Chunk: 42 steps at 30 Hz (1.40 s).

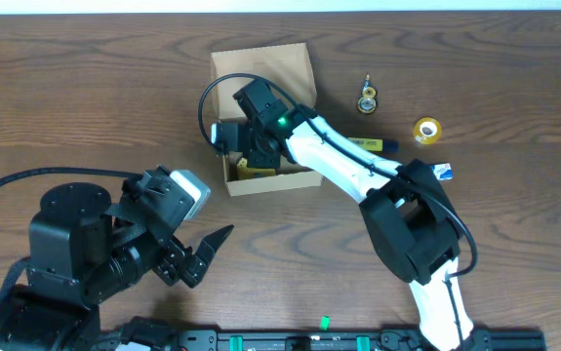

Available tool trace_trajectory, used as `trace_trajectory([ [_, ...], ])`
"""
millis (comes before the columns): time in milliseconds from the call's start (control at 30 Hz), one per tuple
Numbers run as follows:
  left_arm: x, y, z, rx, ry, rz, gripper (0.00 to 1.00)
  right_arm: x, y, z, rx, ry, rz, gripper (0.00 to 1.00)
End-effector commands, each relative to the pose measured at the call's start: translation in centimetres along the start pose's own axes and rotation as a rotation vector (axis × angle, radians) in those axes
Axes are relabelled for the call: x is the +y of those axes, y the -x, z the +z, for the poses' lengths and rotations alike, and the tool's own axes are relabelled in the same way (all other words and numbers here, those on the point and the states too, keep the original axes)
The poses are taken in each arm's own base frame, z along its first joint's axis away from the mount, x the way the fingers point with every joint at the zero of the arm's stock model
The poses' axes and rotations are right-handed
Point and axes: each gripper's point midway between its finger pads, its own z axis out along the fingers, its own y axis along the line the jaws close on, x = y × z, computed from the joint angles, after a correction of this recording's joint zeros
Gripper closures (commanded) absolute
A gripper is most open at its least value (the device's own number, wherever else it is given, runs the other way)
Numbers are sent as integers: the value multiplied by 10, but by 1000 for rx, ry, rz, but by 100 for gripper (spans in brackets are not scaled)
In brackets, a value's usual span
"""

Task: Pack container
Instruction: 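Open the right gripper to release the stapler and lift out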

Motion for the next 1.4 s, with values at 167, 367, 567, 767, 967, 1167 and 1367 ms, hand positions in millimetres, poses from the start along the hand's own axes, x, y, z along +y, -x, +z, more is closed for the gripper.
trace_trajectory([
  [167, -2, 6, -5, -20, -8, 12, 5, 2, 14, -56, -10, -13, 90, 82],
  [367, -2, 6, -5, -20, -8, 12, 5, 6, -10, -71, 110, -37, 208, 99],
  [567, -2, 6, -5, -20, -8, 12, 5, 4, -6, -86, 90, -57, 273, 99],
  [767, -2, 6, -5, -20, -8, 12, 5, 1, -4, -100, 73, -73, 303, 99],
  [967, -2, 6, -5, -20, -8, 12, 5, -8, -6, -118, 44, -109, 507, 99],
  [1167, -2, 6, -5, -20, -8, 12, 5, -28, -16, -162, -34, -148, 684, 99],
  [1367, -2, 6, -5, -20, -8, 12, 5, -62, -60, -214, -80, -254, 888, 99],
])
